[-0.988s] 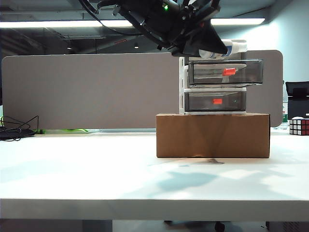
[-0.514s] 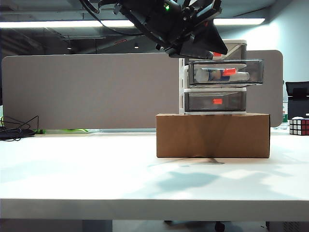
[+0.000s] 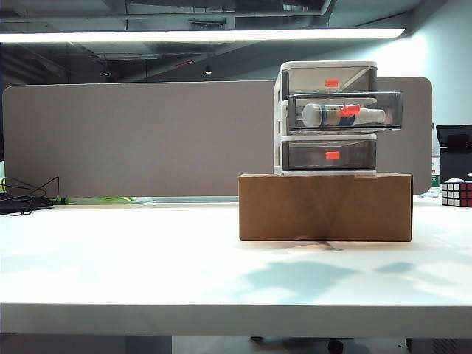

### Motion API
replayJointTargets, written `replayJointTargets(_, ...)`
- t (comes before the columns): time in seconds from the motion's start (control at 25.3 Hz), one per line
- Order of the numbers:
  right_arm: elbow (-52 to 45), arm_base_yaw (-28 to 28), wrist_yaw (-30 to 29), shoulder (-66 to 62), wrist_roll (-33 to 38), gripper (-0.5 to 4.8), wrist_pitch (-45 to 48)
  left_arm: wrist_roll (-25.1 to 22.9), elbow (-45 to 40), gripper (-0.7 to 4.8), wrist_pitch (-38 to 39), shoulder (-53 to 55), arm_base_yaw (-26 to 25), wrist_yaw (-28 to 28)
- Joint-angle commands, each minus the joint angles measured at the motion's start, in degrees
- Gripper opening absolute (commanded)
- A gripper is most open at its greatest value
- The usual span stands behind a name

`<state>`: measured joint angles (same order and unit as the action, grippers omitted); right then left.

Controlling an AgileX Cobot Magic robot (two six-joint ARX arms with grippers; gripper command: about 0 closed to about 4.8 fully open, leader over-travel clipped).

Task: Open the second layer of the drawer on the table, pick up a bottle of cleaner on the table and put it in, and finally close the drawer.

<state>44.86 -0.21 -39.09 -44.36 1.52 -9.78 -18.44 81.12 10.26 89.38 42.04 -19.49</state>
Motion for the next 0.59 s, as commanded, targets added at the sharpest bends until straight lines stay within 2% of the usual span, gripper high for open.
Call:
replayJointTargets(0.04,0.26,0.0,-0.22,-1.6,-2.23,-0.05,-1.42,-9.09,-0.13,-0.05,10.82,-0.92,-0.42,-9.73)
replayJointTargets(0.08,0.26,0.0,-0.33,-3.43,-2.21,-0.05,-0.11,-10.25,-1.46,-0.05,12.74,-0.92,-0.85,-13.7)
replayJointTargets(0.24,0.37,0.04,-2.01,-11.28,-1.95,-0.05,7.39,-11.04,-9.49,-0.05,7.72,-1.01,-0.7,-13.79)
replayJointTargets(0.4,0.44,0.42,-2.08,-19.17,-0.96,-0.05,14.32,-7.26,-15.82,-0.05,-3.76,-0.72,-0.76,-13.77)
replayJointTargets(0.47,0.44,0.48,-2.23,-23.17,-0.35,-0.05,18.25,-6.08,-18.32,-0.05,-11.89,0.02,-0.76,-13.66)
replayJointTargets(0.59,0.46,0.83,-4.04,-25.53,3.3,-0.05,24.83,-3.56,-18.49,-0.05,-16.68,2.25,-0.76,-14.38)
